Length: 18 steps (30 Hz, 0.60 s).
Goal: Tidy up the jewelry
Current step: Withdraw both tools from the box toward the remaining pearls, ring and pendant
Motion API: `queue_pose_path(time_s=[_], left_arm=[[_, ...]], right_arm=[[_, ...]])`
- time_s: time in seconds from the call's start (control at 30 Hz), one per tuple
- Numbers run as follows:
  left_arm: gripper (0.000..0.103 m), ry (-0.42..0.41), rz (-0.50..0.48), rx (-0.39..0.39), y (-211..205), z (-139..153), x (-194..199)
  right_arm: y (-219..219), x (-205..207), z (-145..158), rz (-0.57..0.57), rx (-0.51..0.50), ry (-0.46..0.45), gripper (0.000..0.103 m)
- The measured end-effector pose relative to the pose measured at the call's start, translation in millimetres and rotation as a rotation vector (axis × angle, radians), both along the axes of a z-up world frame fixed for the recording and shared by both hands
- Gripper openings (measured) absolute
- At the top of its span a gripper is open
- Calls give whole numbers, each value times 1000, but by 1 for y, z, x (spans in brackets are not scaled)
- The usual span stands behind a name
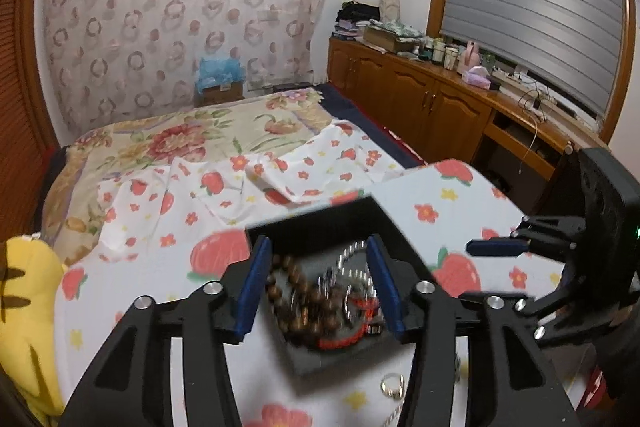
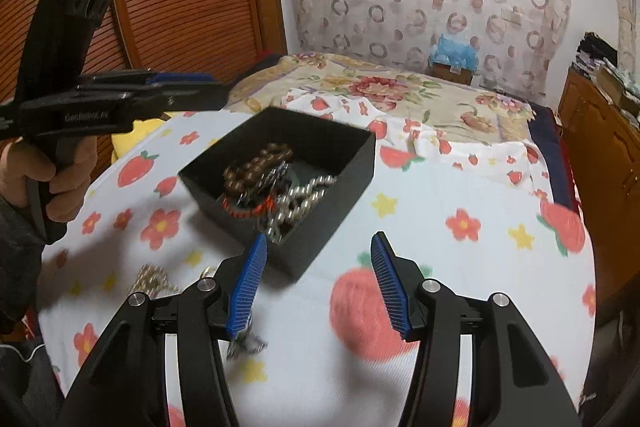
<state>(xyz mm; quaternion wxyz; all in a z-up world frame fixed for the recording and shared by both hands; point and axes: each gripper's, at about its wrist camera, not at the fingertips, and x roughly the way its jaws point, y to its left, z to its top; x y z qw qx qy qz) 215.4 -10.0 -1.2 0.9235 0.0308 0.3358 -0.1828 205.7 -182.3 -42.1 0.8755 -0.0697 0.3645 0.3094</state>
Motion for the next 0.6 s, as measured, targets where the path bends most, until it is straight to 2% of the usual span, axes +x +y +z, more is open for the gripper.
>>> queue_pose_path(time_s=[0.13,0.2,0.27,0.3,0.4,0.6], left_arm=[[63,18,22,14,10,-15,-26],[69,26,36,23,15,-23,-37],[75,34,53,38,19,-32,-51],[76,38,63,49,22,-37,-58],[77,55,83,68,28,-49,-73],[78,89,105,79,39,-62,-93]], right_arm=[[3,-16,-9,17,-13,17,56],[7,-24,-15,42,-20,34,46],[13,-29,-21,64,-25,52,40],[18,-33,-26,81,-32,63,34],[31,-41,-34,118,-48,80,25],[45,-49,-40,136,-73,93,22]])
